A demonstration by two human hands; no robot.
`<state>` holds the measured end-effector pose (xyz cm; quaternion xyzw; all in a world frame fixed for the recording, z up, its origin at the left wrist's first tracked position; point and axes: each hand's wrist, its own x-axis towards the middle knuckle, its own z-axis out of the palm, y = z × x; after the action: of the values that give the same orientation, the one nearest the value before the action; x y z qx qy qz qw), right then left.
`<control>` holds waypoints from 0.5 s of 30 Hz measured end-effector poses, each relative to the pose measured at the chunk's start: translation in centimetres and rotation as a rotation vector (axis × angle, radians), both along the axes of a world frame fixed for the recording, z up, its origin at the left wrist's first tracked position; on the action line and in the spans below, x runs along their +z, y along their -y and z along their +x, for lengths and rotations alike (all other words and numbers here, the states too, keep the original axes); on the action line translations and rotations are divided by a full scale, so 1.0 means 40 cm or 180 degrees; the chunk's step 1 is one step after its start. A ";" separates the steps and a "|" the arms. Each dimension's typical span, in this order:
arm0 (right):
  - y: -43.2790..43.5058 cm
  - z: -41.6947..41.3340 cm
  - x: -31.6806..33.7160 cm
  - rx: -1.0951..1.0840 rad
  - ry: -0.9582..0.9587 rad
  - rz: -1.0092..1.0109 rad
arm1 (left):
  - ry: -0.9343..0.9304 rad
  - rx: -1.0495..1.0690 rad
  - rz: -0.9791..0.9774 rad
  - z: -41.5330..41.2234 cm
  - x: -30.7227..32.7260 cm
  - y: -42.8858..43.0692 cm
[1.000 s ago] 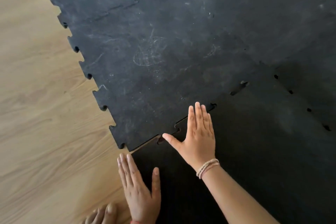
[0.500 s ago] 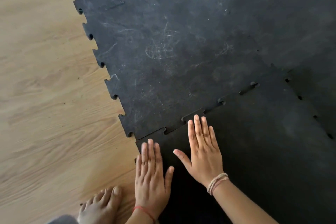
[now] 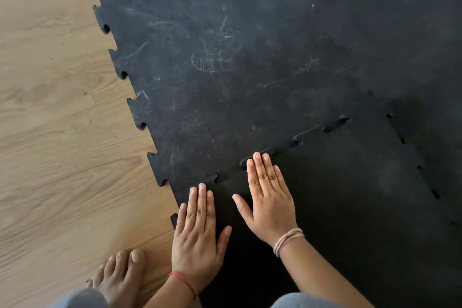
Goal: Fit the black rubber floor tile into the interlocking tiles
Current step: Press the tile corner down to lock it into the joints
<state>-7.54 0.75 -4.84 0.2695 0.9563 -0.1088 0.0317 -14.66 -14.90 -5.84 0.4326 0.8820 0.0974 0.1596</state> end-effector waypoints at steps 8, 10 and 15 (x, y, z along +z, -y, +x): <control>-0.008 -0.012 0.011 0.0022 0.0347 0.0166 | 0.0062 -0.0094 -0.0182 -0.006 0.014 -0.009; -0.005 0.003 0.017 -0.0052 0.0483 0.0134 | 0.0127 -0.0173 -0.0190 -0.013 0.022 -0.007; -0.078 0.074 0.023 -0.0421 0.0704 0.0283 | -0.0129 -0.0892 -0.0063 -0.094 0.032 -0.091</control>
<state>-4.57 3.86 -3.93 0.3435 0.9310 -0.0379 0.1177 -18.41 -11.28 -4.57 0.5518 0.8169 0.0567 0.1580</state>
